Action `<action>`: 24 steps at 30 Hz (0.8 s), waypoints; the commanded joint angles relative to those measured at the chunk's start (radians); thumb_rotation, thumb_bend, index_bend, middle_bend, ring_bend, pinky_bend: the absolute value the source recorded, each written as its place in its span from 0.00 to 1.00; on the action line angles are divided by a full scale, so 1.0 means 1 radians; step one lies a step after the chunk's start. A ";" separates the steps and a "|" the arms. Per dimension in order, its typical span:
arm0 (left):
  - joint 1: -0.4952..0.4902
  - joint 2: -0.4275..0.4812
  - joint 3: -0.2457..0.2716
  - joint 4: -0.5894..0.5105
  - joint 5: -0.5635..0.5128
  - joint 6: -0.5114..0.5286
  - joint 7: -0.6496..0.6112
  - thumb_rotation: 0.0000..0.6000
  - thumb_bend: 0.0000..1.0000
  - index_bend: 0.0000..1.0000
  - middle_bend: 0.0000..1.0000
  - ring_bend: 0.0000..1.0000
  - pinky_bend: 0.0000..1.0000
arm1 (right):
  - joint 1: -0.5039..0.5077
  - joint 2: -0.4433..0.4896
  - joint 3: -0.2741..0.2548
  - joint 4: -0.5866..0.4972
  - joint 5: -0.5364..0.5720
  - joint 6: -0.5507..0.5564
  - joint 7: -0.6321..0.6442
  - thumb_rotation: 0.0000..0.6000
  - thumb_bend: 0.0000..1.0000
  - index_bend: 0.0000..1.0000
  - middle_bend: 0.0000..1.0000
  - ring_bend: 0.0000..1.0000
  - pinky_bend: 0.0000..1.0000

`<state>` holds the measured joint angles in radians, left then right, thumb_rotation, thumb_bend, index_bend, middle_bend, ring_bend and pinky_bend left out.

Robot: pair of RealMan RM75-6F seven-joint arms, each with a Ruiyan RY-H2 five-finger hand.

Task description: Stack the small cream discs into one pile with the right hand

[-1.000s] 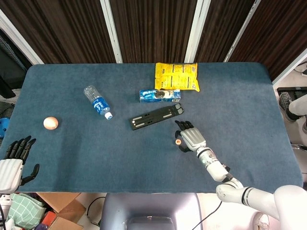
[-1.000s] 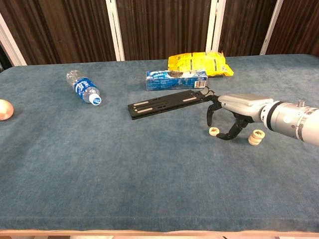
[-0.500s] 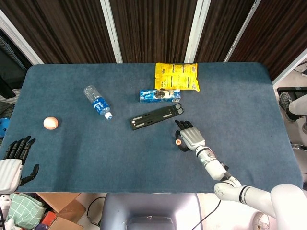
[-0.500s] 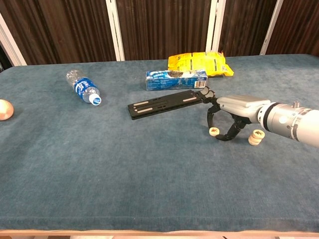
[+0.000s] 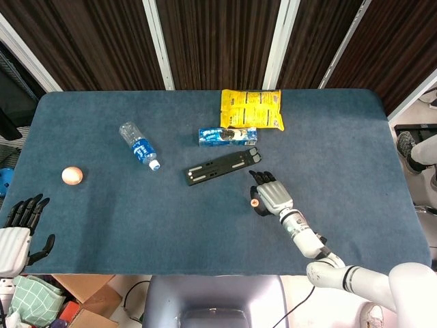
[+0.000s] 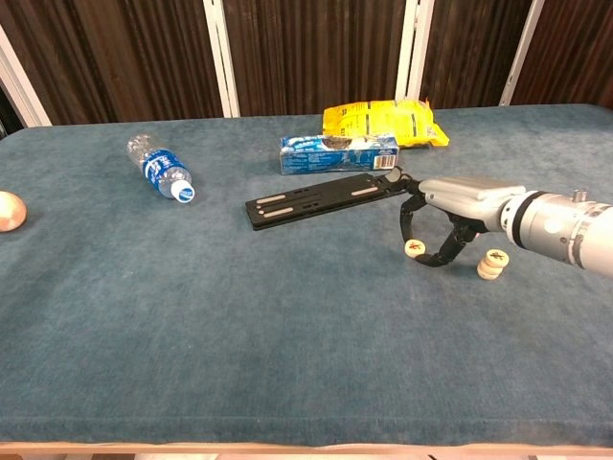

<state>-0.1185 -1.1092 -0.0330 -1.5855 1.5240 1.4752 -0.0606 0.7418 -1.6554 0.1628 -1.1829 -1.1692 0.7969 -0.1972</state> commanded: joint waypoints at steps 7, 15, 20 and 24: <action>-0.003 -0.006 -0.002 -0.001 -0.003 -0.005 0.008 1.00 0.45 0.00 0.02 0.00 0.08 | -0.095 0.202 -0.073 -0.257 -0.144 0.127 0.080 1.00 0.44 0.65 0.00 0.00 0.00; -0.009 -0.012 -0.002 0.001 -0.006 -0.019 0.017 1.00 0.45 0.00 0.02 0.00 0.08 | -0.150 0.265 -0.122 -0.256 -0.163 0.155 0.094 1.00 0.44 0.65 0.00 0.00 0.00; -0.015 -0.014 -0.005 0.003 -0.016 -0.032 0.020 1.00 0.45 0.00 0.02 0.00 0.08 | -0.152 0.256 -0.117 -0.208 -0.164 0.142 0.141 1.00 0.44 0.65 0.00 0.00 0.00; -0.016 -0.015 -0.005 0.003 -0.015 -0.031 0.024 1.00 0.45 0.00 0.02 0.00 0.08 | -0.152 0.240 -0.106 -0.165 -0.154 0.144 0.129 1.00 0.44 0.65 0.00 0.00 0.00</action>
<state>-0.1340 -1.1241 -0.0376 -1.5826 1.5090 1.4448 -0.0367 0.5903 -1.4077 0.0517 -1.3617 -1.3289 0.9412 -0.0614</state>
